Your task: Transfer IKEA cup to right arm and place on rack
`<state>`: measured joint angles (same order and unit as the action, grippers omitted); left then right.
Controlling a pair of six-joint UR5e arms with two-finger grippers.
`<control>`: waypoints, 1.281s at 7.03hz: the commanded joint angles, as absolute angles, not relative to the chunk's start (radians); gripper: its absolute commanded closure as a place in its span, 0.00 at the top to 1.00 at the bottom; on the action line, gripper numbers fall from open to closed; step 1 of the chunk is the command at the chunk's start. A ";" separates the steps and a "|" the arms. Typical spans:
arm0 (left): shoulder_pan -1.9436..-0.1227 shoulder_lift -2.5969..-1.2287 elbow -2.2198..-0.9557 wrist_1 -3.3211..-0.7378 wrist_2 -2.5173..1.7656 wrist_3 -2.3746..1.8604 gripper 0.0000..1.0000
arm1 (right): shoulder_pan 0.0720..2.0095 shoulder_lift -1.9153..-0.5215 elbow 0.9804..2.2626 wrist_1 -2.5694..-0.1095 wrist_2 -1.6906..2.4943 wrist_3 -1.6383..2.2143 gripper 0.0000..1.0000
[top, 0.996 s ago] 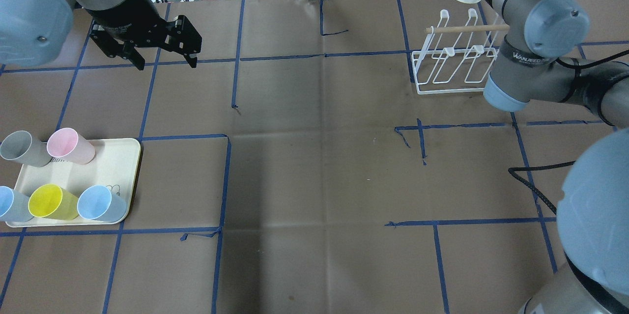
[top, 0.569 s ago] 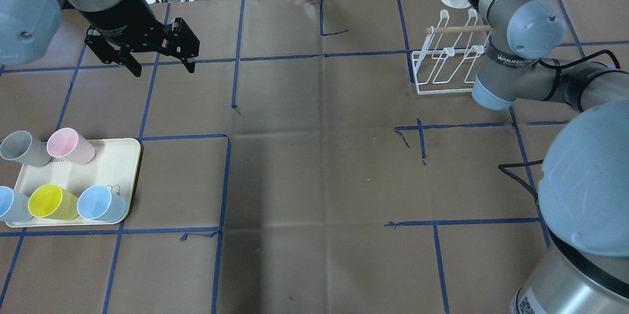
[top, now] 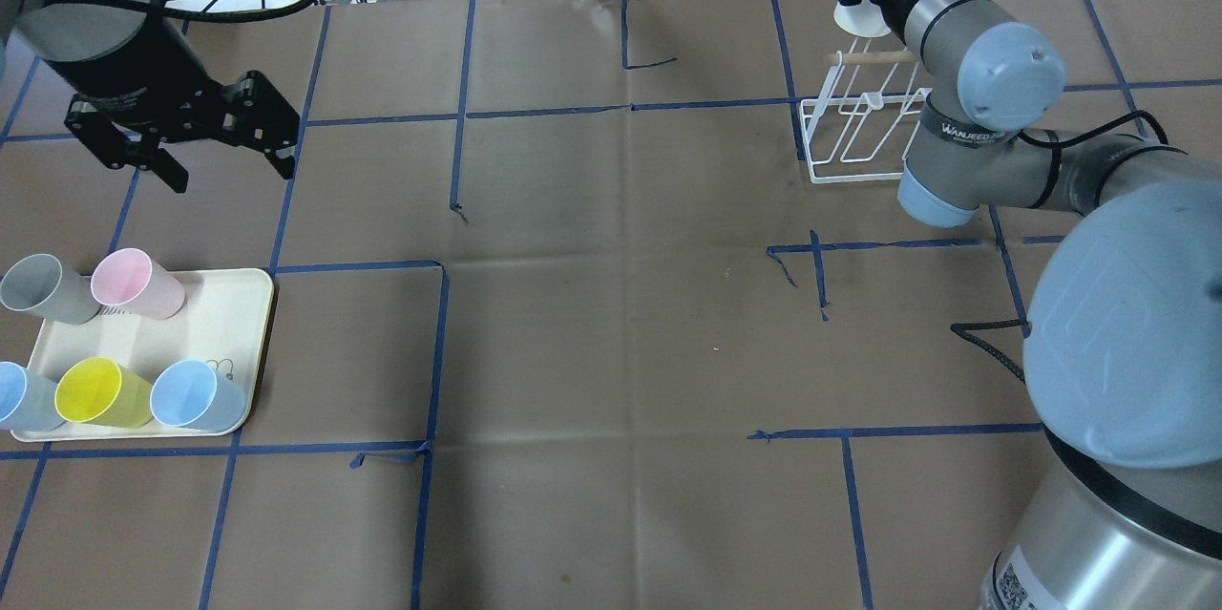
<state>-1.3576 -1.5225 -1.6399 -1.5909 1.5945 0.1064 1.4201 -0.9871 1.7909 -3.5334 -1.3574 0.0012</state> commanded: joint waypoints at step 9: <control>-1.000 -1.331 -2.178 -1.216 1.583 0.569 0.98 | 1.420 -1.126 1.796 -3.278 -1.356 0.012 1.00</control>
<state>-1.0175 -1.3225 -2.1324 -1.2744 1.5859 0.5413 1.4204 -1.0775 1.7968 -3.3939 -1.3562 0.0121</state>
